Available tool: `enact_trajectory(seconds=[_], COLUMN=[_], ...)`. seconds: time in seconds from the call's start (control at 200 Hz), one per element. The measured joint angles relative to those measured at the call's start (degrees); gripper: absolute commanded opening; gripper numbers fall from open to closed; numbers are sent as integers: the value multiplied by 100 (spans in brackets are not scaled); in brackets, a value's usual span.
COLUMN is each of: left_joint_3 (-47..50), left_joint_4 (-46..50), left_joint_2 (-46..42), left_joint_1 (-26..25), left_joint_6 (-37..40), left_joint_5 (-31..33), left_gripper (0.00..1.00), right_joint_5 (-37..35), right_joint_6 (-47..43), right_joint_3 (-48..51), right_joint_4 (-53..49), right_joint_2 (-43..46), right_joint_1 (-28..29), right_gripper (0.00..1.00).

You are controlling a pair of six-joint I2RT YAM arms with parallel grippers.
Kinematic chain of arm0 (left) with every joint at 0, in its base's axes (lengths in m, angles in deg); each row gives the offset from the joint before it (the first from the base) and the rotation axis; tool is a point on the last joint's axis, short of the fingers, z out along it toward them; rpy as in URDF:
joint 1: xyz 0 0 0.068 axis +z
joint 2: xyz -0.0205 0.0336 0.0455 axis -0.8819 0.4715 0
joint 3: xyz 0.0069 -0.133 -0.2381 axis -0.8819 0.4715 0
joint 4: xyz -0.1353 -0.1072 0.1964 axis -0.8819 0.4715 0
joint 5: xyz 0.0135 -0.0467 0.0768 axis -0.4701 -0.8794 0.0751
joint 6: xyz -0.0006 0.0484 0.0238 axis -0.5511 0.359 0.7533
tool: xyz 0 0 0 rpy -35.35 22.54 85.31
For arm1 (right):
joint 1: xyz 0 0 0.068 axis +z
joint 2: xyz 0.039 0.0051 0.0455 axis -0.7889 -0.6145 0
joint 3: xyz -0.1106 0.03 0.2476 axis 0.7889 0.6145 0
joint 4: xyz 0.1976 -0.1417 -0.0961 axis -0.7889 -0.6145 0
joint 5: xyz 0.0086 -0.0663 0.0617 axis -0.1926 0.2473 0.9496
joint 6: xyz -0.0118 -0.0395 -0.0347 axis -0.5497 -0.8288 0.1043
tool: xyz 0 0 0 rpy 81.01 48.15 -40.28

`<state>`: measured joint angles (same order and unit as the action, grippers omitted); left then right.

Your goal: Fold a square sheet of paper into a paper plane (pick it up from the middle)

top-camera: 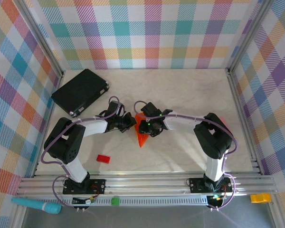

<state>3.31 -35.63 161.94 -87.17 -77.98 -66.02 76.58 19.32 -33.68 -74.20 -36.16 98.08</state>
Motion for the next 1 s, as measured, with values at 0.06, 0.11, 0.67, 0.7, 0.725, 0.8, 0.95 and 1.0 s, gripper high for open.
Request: enact_trajectory(seconds=[0.06,0.11,0.67,0.7,0.725,0.8,0.95,1.0], left_joint_3=[0,0,15,15,15,15,15,15], left_joint_4=[0,0,608,691,765,981,1375,1497], left_joint_2=[0,0,-907,-960,-1001,-1121,-1368,-1438], left_joint_1=[0,2,841,894,938,1060,1287,1355], left_joint_6=[0,4,365,422,492,632,918,1034], left_joint_5=[0,2,109,122,138,186,313,358], left_gripper=[7,11,52,53,54,56,60,61], right_joint_5=[0,-2,-588,-632,-671,-767,-955,-979], right_joint_6=[55,79,37,20,7,-68,-223,-254], right_joint_3=[-13,-33,-573,-601,-621,-673,-750,-778], right_joint_4=[0,-24,-1121,-1196,-1248,-1366,-1587,-1655], right_joint_2=[-7,-26,-79,-79,-79,-79,-79,-90], right_joint_1=[0,2,11,11,11,11,11,11], right_gripper=[25,23,7,7,7,7,9,11])
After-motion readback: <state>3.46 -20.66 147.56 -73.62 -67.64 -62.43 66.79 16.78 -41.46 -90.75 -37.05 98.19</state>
